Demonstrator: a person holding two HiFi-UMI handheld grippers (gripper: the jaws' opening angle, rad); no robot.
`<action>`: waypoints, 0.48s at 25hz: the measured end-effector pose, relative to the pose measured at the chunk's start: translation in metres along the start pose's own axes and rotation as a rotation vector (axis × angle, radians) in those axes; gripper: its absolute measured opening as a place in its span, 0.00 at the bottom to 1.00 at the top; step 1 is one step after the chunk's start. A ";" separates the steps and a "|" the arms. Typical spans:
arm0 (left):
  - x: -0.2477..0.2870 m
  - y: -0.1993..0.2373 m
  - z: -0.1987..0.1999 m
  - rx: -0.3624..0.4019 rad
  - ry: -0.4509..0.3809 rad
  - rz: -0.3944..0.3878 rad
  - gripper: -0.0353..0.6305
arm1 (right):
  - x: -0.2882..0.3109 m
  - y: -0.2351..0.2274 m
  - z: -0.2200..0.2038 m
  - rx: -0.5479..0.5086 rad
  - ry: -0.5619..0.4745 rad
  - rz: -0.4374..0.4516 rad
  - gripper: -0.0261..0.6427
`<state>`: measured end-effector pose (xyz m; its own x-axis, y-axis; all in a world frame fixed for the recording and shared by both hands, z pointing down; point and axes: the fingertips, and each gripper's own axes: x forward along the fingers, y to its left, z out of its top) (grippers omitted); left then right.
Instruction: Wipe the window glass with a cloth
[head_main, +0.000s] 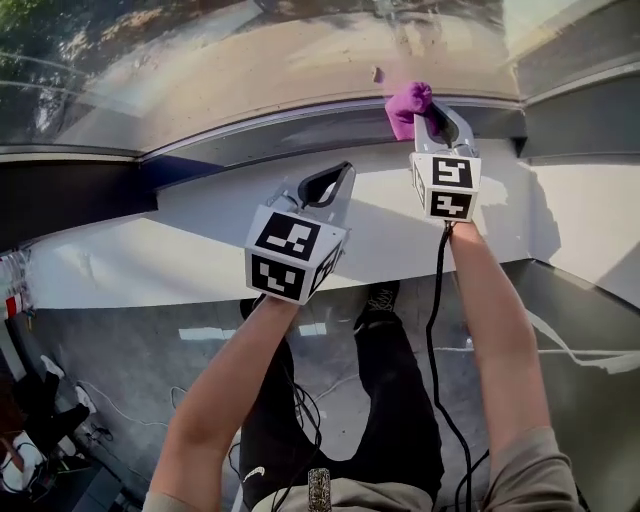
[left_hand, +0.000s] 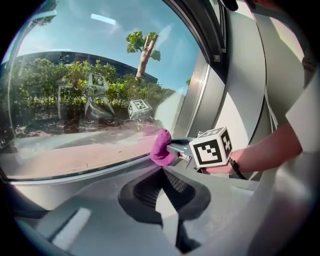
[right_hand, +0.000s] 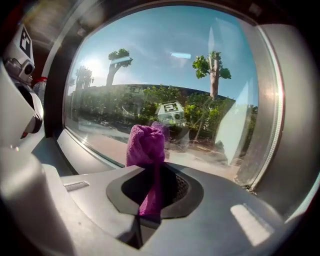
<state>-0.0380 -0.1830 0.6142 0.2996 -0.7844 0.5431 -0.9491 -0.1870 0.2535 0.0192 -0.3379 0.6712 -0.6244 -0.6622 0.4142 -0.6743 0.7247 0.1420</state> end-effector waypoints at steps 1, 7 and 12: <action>0.006 -0.006 0.002 0.008 0.006 -0.009 0.06 | -0.002 -0.013 -0.004 0.022 -0.001 -0.020 0.14; 0.035 -0.040 0.016 0.060 0.034 -0.039 0.05 | -0.017 -0.092 -0.028 0.170 -0.010 -0.135 0.13; 0.057 -0.058 0.029 0.109 0.070 -0.078 0.05 | -0.025 -0.155 -0.052 0.313 -0.010 -0.277 0.13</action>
<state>0.0310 -0.2344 0.6076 0.3748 -0.7227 0.5807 -0.9266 -0.3117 0.2102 0.1598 -0.4232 0.6856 -0.4052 -0.8269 0.3899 -0.9037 0.4267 -0.0341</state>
